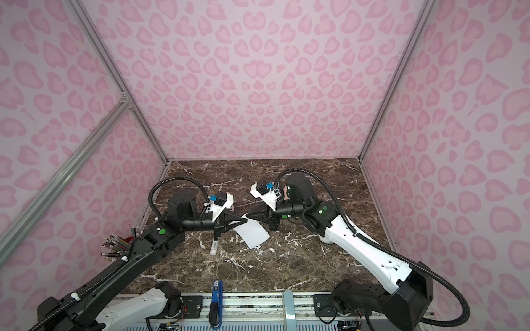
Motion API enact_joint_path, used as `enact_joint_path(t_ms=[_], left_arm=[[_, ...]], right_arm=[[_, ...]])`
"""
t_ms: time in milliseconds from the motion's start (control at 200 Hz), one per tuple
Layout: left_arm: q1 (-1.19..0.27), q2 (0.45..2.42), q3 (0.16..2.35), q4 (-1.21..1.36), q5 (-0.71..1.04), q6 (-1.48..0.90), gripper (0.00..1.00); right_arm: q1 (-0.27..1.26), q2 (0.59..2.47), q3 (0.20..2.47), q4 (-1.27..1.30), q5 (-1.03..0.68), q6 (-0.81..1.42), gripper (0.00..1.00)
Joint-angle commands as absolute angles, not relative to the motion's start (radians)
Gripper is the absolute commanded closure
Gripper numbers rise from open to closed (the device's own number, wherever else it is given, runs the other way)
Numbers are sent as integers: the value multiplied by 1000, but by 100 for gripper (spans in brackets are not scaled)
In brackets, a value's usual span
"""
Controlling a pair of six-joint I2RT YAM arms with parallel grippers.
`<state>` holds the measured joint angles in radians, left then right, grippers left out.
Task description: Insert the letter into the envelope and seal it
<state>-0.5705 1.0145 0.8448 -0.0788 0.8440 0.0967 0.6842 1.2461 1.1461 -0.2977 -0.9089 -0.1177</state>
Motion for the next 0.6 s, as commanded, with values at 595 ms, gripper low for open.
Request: enact_joint_path(t_ms=[595], left_arm=[[-570,994,843,30,808,64,96]], right_arm=[[675,1197,1095,-301,-899,-134,84]])
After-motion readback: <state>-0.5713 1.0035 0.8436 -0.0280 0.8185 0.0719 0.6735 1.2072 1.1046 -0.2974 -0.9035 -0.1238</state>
